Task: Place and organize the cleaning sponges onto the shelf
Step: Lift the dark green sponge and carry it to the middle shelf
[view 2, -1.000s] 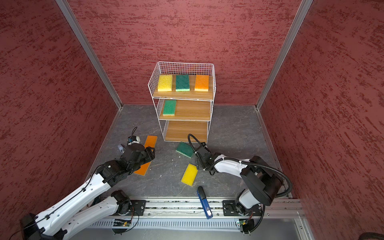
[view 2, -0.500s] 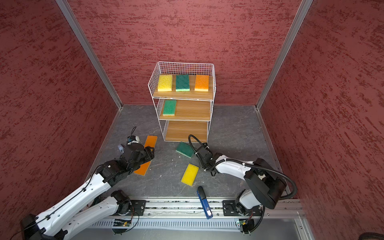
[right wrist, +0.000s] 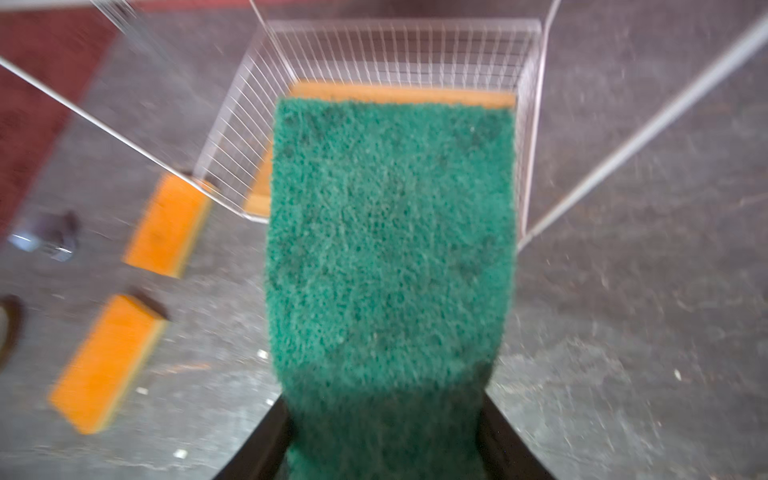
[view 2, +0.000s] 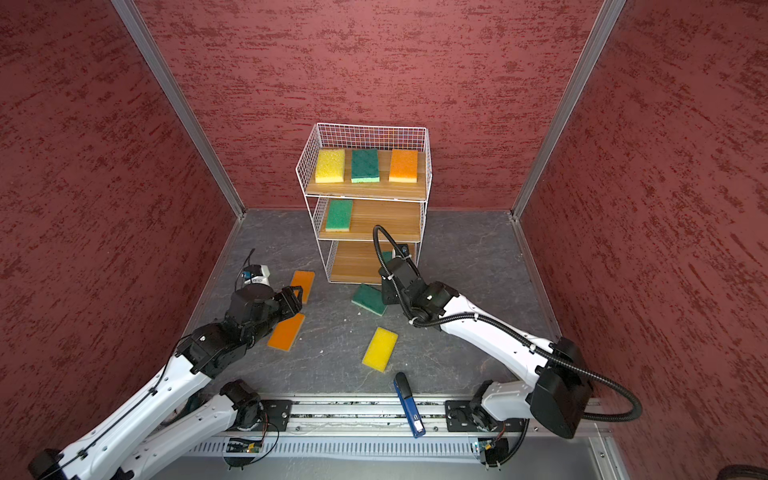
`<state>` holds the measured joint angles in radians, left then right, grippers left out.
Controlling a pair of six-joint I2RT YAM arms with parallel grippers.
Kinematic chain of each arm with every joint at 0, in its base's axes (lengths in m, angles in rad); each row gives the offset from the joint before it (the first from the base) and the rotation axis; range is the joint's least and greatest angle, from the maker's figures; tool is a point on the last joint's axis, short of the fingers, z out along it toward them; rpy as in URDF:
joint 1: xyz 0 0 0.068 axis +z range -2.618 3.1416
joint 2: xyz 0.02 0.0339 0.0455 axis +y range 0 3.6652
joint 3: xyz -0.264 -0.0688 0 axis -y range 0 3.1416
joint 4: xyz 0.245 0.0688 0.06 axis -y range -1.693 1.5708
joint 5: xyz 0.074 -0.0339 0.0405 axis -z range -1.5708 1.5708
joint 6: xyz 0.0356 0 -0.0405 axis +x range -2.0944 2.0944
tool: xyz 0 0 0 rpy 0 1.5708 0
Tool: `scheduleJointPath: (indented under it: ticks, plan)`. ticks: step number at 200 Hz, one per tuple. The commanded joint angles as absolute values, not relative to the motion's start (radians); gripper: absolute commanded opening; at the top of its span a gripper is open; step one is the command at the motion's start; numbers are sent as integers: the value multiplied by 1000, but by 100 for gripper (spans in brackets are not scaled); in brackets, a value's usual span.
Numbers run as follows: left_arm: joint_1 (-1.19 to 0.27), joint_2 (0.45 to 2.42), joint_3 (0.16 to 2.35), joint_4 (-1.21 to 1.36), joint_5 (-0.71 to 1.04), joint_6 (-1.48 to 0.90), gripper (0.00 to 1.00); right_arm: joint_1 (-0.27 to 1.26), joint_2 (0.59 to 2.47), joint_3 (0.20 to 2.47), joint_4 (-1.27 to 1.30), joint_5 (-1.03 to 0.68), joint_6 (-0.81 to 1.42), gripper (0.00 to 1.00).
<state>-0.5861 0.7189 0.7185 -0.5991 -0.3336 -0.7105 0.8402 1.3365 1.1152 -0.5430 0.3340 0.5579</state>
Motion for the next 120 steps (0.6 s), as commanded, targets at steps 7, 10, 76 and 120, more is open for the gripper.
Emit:
scheduleJointPath:
  ticks: [7, 10, 76, 120]
  plan:
    - [-572, 685, 735, -557, -327, -664, 65, 867, 1375, 1226, -564, 386, 577, 54]
    - [-570, 681, 734, -555, -328, -662, 65, 869, 1381, 1235, -562, 387, 577, 54]
    - [-542, 614, 712, -522, -316, -628, 65, 874, 1434, 1365, -614, 489, 668, 54]
    - [-532, 610, 706, -500, -300, -613, 65, 873, 1480, 1441, -663, 555, 657, 55]
